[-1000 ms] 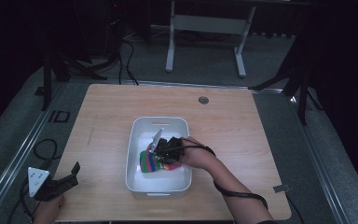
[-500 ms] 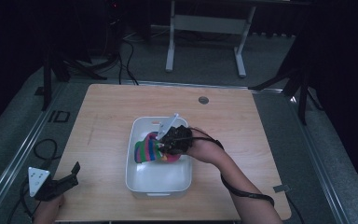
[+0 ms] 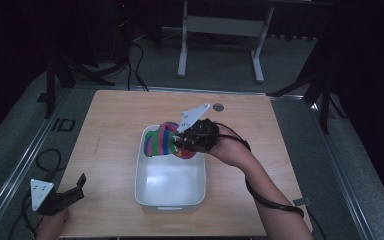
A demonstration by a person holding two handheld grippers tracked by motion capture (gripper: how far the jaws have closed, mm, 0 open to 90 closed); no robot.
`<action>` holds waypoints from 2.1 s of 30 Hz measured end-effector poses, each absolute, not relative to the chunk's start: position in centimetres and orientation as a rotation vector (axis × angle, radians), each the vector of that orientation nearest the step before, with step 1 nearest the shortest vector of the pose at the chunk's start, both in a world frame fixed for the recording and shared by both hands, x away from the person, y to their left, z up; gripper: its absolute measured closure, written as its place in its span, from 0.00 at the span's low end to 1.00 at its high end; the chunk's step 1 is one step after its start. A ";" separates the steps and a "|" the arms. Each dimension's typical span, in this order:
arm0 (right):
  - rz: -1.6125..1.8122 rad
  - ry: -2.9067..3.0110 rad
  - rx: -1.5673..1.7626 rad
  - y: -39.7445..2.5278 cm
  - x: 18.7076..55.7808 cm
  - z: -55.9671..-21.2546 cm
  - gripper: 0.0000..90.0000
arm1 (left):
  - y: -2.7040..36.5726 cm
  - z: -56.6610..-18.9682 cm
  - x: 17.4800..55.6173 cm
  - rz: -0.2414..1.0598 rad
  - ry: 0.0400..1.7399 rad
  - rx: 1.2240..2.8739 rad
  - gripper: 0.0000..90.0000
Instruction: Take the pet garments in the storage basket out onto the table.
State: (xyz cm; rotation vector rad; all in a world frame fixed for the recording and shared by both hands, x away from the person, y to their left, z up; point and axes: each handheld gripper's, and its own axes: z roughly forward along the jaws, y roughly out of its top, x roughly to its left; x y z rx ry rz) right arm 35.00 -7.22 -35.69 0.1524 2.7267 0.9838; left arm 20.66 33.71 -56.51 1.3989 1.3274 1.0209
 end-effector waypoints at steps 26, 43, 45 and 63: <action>1.087 2.484 0.486 -19.7 36.6 -31.5 0.87 | 33.7 -56.5 20.7 1.022 1.332 1.402 0.01; 1.037 2.470 0.735 -25.7 37.8 -39.4 0.86 | 33.6 -56.5 20.7 1.027 1.329 1.404 0.01; 1.034 2.473 0.763 -25.9 37.9 -41.0 0.86 | 33.6 -56.5 20.7 1.027 1.330 1.403 0.01; 0.827 2.597 0.972 -24.9 40.1 -51.6 0.86 | 33.6 -56.5 20.7 1.023 1.329 1.404 0.01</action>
